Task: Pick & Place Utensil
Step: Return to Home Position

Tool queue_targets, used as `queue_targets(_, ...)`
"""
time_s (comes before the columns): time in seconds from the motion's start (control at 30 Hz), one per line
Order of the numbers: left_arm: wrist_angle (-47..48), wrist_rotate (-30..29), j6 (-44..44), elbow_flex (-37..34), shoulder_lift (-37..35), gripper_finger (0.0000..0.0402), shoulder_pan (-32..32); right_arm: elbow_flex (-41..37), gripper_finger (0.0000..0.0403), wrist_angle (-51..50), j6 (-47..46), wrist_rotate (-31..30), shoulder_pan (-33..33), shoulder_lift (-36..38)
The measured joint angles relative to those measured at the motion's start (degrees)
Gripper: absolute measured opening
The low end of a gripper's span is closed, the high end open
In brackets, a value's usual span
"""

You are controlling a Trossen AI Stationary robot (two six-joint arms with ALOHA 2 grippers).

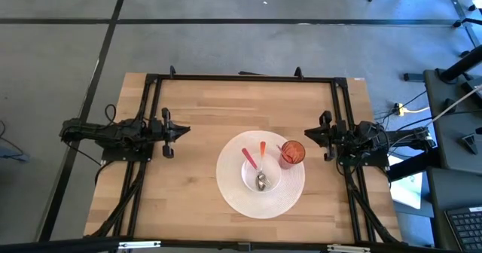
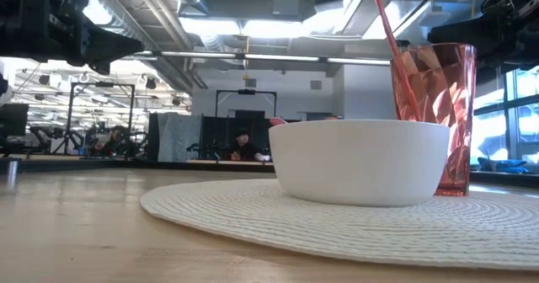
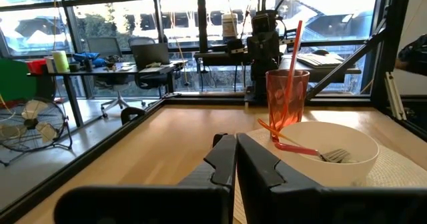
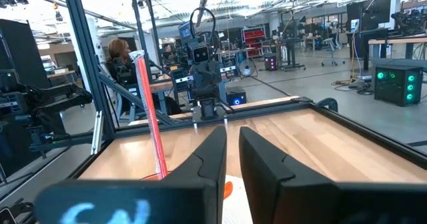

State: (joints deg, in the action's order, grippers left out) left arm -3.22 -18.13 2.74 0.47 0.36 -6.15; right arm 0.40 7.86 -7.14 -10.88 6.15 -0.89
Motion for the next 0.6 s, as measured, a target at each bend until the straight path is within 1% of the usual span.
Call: queue_targets(0.6,0.00,0.00,0.00,0.00,0.00,0.0006,0.00,0.00,0.0044,0.00,-0.04,0.00,0.02,0.00)
